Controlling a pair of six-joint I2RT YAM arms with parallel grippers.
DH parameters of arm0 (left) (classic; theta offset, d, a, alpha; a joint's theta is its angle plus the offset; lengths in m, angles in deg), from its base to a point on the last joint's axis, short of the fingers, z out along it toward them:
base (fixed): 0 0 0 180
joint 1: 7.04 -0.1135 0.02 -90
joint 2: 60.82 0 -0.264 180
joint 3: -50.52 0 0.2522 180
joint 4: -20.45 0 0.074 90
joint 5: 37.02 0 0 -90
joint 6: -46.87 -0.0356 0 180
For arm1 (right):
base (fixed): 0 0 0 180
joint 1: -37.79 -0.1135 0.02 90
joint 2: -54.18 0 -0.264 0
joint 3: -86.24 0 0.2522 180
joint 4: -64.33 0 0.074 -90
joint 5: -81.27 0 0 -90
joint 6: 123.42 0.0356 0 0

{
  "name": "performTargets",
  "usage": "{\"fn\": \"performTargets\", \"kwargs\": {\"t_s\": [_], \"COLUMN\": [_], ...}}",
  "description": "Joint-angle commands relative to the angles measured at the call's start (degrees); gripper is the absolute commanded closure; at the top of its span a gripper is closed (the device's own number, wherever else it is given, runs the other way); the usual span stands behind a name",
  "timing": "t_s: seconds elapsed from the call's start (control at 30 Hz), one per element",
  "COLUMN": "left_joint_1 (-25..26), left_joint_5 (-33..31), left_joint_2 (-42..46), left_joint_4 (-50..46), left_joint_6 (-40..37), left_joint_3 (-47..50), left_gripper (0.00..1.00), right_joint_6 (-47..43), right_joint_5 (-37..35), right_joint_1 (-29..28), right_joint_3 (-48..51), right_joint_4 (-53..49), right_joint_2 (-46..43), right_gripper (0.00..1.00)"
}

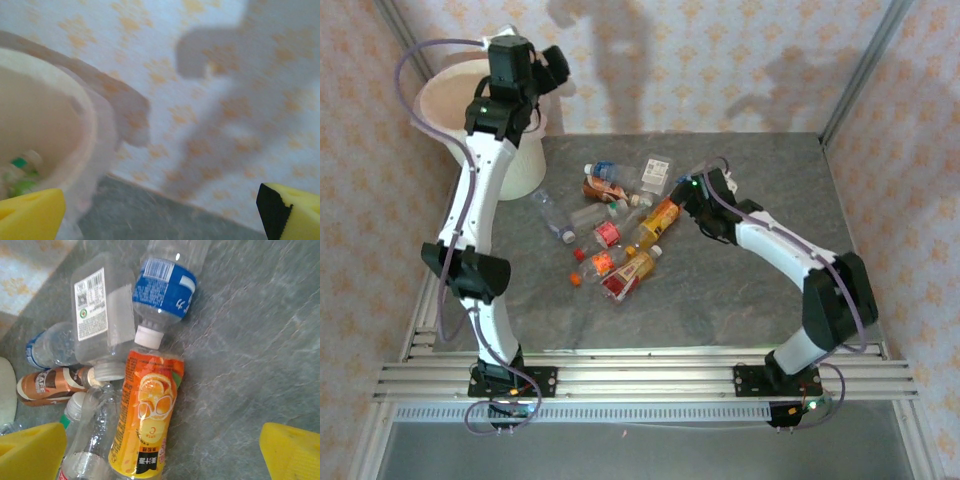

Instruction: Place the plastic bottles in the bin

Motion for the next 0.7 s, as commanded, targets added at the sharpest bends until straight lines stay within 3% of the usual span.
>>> {"fn": "performTargets", "kwargs": {"t_s": [0.0,0.23,0.33,0.67], "left_joint_1": [1.9,4.5,4.6,4.8], "left_joint_5": [6.3,12.1,14.3,12.3], "left_joint_2": [5.9,14.2,16.2,25.1], "left_joint_4": [7.1,13.1,12.0,12.2], "left_joint_6": [-0.7,1.3,1.9,0.6], "left_joint_3": [7.6,22.9,26.1,40.1], "left_gripper": [0.00,0.00,0.00,0.00], "right_joint_6": [3.4,12.0,13.2,11.8], "right_joint_5": [4.0,1.8,1.5,5.3], "right_joint_1": [0.5,0.5,0.5,0.4], "right_joint_3": [-3.4,-6.7,-7.3,-13.6], "right_joint_4": [-3.2,-1.5,1.8,3.5], "right_joint_2": [4.6,13.2,15.6,24.5], "right_gripper": [0.01,0.00,0.07,0.08]}}
